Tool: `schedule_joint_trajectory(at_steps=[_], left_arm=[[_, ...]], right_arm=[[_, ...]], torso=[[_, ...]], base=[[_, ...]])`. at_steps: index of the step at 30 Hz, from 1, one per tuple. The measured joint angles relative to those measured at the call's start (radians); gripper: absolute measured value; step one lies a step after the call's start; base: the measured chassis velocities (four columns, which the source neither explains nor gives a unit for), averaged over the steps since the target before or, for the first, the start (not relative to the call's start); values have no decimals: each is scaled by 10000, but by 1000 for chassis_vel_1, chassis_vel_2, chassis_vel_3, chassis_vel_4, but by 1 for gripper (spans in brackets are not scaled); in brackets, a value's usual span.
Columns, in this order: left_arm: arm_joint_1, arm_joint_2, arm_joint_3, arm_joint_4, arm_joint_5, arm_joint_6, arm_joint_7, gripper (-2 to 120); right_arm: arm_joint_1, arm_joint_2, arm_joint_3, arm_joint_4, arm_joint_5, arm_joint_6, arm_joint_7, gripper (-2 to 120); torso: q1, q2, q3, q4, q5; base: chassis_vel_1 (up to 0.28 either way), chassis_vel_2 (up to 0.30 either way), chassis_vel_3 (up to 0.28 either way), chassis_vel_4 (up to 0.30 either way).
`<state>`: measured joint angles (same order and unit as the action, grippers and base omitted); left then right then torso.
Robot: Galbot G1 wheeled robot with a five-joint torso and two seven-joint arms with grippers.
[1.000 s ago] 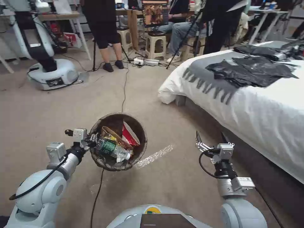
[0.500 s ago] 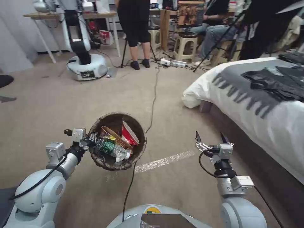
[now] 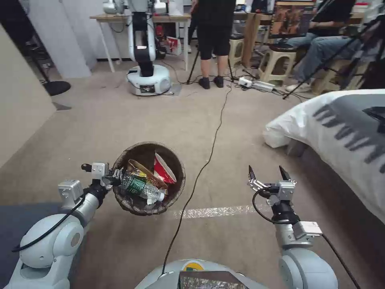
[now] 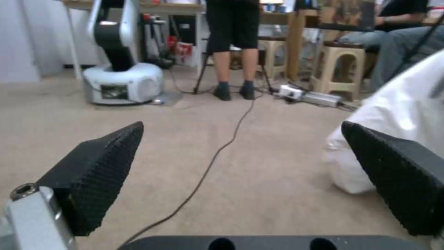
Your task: Pick up the trash bin, then pick up the garbage from the floor and place it into the trash bin.
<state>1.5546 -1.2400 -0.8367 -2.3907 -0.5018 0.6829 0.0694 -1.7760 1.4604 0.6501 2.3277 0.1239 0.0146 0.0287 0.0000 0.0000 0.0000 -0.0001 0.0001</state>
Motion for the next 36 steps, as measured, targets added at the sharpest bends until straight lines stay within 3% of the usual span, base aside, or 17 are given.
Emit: schedule_joint_trajectory(at_steps=[16,26,36], left_arm=[[-78,2,288,47,96,35,-119,2],[111,250,547,-74,-360,505,-285,2],[315,364,726,345,-496,515,-665,2]], right_arm=[[23,-43,212,-7,129,-83,106,100],[24,-40,240,-74,194,-86,123,100],[172,-127,56,-267,217,-86,122,100]], torso=[[0,0,0,-3,0],[0,0,0,-1,0],[0,0,0,1,-1]], base=[[38,35,32,39],[0,0,0,0],[0,0,0,0]])
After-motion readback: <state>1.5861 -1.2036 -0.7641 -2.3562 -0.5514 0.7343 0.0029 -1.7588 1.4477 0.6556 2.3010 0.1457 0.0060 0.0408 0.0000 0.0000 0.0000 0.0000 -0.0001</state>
